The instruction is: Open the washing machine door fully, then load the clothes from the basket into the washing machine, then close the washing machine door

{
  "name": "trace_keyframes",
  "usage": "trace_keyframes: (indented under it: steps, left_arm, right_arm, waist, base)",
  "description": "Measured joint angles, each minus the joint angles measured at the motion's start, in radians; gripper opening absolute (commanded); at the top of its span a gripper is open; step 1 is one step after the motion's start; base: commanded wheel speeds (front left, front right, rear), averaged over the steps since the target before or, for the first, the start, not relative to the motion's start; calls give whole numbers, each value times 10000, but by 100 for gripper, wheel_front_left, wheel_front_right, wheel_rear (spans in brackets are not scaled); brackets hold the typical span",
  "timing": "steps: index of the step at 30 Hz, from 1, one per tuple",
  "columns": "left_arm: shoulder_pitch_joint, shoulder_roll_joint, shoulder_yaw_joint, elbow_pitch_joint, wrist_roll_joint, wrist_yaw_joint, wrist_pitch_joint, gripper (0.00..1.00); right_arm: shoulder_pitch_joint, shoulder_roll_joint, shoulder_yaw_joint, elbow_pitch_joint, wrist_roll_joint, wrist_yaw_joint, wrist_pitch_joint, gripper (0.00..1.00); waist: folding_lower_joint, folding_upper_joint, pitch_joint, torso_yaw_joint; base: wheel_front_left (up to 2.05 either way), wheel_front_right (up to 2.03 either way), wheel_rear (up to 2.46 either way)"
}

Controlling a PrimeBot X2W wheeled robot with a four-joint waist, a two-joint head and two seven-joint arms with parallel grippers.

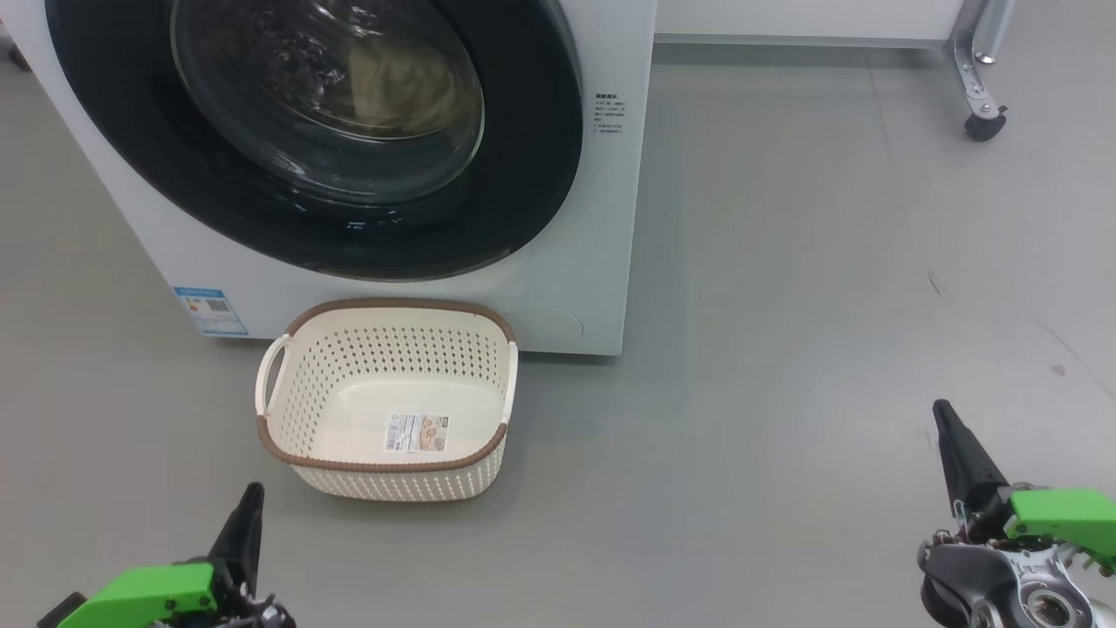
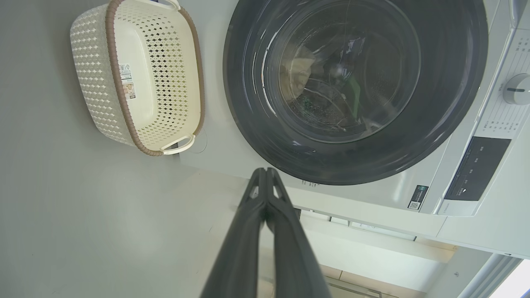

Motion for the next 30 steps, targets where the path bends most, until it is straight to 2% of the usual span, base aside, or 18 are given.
trace_keyframes:
  steps: [30]
  left_arm:
    - [0, -40, 50, 0, 2, -2, 75, 0]
  right_arm:
    - [-1, -2, 2, -2, 0, -2, 0, 0]
  waist:
    - [0, 0, 0, 0]
  base:
    - [0, 0, 0]
